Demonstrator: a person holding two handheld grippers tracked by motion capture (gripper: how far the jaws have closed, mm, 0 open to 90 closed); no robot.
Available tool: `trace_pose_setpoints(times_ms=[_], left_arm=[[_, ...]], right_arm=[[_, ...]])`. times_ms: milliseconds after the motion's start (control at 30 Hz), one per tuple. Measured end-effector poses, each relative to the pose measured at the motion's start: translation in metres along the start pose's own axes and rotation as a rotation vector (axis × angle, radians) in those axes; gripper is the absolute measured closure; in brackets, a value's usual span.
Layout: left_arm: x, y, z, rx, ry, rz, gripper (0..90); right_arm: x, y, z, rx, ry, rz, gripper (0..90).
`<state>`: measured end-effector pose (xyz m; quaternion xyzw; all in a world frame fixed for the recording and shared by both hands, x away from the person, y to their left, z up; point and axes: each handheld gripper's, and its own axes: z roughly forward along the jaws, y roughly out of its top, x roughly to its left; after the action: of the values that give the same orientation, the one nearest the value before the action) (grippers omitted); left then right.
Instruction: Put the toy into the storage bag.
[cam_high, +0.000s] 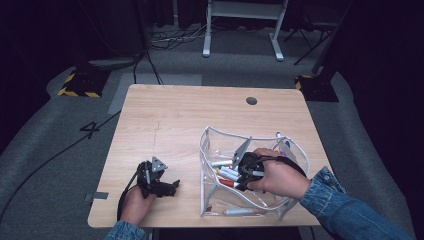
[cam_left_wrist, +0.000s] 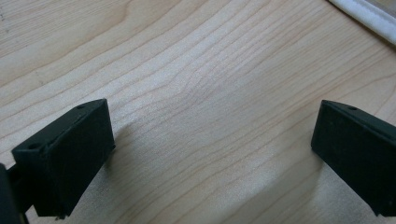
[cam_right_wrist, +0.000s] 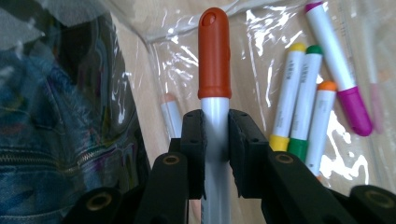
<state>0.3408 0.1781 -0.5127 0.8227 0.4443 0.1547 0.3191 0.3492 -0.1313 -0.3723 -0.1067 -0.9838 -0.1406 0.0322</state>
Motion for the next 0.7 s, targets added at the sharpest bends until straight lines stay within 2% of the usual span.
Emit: trace_pose_setpoints(times_ms=[100,200,233,367,433,500,567,633,700], left_arm=[[0.0,0.0,0.0,0.0,-0.001,-0.001,0.0],[0.0,0.0,0.0,0.0,0.0,0.0,0.0],[0.0,0.0,0.0,0.0,0.0,-0.002,0.0],[0.0,0.0,0.0,0.0,-0.004,-0.003,0.0],[0.0,0.0,0.0,0.0,-0.004,-0.002,0.0],[0.0,0.0,0.0,0.0,-0.002,-0.002,0.0],[0.0,0.0,0.0,-0.001,-0.001,-0.004,0.0],[0.0,0.0,0.0,0.0,0.002,-0.001,0.0],[0.0,0.0,0.0,-0.001,0.002,-0.002,0.0]], right_arm=[[0.003,0.001,0.01,0.053,0.022,-0.04,77.1],[0.004,0.001,0.014,0.079,0.032,-0.052,77.1],[0.005,0.001,0.018,0.092,0.037,-0.071,77.0],[0.008,0.002,0.021,0.113,0.054,-0.081,77.0],[0.01,0.002,0.023,0.122,0.078,-0.083,75.1],[0.01,0.002,0.023,0.114,0.077,-0.085,72.7],[0.009,0.002,0.023,0.094,0.065,-0.093,65.6],[0.008,0.002,0.019,0.061,0.067,-0.07,63.0],[0.008,0.002,0.013,0.025,0.039,-0.059,55.3]])
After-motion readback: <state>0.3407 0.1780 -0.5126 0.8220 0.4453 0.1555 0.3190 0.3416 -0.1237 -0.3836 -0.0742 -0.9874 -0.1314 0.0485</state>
